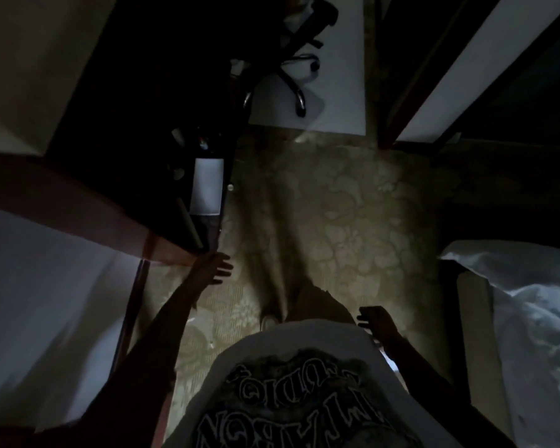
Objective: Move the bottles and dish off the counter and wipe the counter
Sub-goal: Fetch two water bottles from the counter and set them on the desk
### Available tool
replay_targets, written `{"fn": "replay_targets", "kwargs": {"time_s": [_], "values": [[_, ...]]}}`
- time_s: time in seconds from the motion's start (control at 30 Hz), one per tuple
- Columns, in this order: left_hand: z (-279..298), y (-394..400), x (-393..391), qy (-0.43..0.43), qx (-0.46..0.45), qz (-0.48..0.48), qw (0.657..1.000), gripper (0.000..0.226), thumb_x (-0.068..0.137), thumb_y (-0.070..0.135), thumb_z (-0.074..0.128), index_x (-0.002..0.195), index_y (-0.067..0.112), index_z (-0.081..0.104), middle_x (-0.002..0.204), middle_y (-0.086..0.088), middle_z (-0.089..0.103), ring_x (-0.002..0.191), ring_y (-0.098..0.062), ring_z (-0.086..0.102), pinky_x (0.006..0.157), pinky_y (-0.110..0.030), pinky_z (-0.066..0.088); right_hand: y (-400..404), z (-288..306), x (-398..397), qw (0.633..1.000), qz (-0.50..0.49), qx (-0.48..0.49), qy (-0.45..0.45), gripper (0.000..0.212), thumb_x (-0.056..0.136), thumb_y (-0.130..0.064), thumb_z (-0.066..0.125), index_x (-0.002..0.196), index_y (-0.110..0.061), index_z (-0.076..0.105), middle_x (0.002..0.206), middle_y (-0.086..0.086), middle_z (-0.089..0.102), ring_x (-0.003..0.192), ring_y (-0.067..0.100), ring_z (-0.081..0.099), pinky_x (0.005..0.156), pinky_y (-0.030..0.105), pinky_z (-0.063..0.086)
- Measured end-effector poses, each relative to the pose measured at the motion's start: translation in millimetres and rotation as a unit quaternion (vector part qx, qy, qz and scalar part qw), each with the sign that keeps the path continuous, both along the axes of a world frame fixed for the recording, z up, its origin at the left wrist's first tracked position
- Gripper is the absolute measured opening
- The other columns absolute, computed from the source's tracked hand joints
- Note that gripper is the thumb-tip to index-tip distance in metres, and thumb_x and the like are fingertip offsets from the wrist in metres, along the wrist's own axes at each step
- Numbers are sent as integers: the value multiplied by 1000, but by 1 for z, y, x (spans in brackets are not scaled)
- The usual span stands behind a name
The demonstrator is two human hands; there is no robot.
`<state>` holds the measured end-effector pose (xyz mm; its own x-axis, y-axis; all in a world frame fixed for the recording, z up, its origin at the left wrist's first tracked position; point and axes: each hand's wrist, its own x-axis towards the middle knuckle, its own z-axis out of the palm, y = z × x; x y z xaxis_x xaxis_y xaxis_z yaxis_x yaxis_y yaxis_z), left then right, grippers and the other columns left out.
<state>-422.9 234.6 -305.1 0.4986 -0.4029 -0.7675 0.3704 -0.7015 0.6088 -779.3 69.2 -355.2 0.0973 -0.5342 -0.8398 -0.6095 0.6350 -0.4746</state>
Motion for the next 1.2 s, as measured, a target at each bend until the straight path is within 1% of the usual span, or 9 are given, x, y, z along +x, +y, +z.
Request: {"fn": "replay_targets", "kwargs": {"time_s": [0.13, 0.33, 0.47, 0.57, 0.73, 0.9, 1.0, 1.1, 1.2], "values": [[26, -88, 74, -1, -11, 51, 999, 26, 99, 29, 47, 101, 10, 65, 98, -17, 68, 80, -29, 62, 86, -43, 49, -98, 0, 128, 997, 45, -25, -52, 21, 98, -20, 54, 114, -7, 54, 116, 20, 63, 83, 20, 60, 66, 31, 45], [125, -193, 160, -155, -125, 109, 974, 20, 100, 21, 48, 104, 6, 61, 88, -8, 69, 71, -22, 67, 54, -26, 52, -220, 61, 364, 947, 206, -132, -207, 24, 94, -31, 59, 114, -19, 56, 114, 6, 66, 102, 21, 64, 83, 33, 52], [226, -230, 220, -304, -208, 193, 910, 20, 97, 22, 51, 106, 8, 62, 89, -10, 74, 73, -19, 70, 54, -22, 52, -268, 159, 516, 879, 282, -192, -333, 24, 92, -26, 62, 113, -13, 59, 111, 2, 66, 88, -2, 63, 75, 5, 47], [298, -231, 253, -443, -217, 260, 830, 21, 95, 28, 54, 101, 11, 63, 84, -6, 73, 67, -15, 68, 54, -20, 49, -277, 239, 597, 819, 284, -219, -447, 26, 89, -18, 66, 113, -9, 58, 100, -3, 66, 87, -7, 63, 75, 9, 48], [340, -182, 298, -621, -107, 361, 688, 17, 95, 24, 58, 98, 7, 60, 81, -5, 68, 62, -13, 61, 52, -15, 41, -252, 317, 690, 726, 365, -197, -548, 43, 76, -46, 75, 110, -25, 59, 111, -7, 66, 103, 7, 63, 85, 18, 49], [345, -111, 314, -649, 66, 487, 581, 15, 94, 27, 60, 98, 12, 60, 88, 0, 63, 68, -2, 57, 57, -9, 42, -164, 338, 758, 670, 474, -143, -552, 52, 66, -57, 76, 109, -37, 55, 114, -12, 64, 105, 10, 63, 87, 30, 53], [341, -60, 319, -648, 230, 500, 526, 31, 89, 39, 59, 99, 10, 58, 104, -14, 55, 83, -20, 60, 72, -23, 49, -114, 348, 777, 647, 539, -122, -526, 63, 62, -65, 74, 114, -38, 51, 118, -15, 57, 104, 6, 61, 74, 18, 53], [334, -32, 324, -552, 376, 506, 546, 55, 82, 51, 63, 109, 4, 53, 115, -25, 48, 115, -41, 45, 90, -49, 44, -69, 362, 792, 619, 594, -157, -489, 80, 56, -71, 72, 122, -33, 47, 122, -10, 52, 107, 9, 57, 81, 26, 53], [330, -30, 331, -448, 428, 535, 574, 77, 78, 55, 69, 118, -5, 45, 127, -29, 41, 125, -45, 38, 96, -57, 40, -25, 376, 804, 544, 674, -219, -449, 98, 59, -73, 71, 132, -14, 45, 132, 5, 46, 125, 22, 47, 98, 33, 47]]}}
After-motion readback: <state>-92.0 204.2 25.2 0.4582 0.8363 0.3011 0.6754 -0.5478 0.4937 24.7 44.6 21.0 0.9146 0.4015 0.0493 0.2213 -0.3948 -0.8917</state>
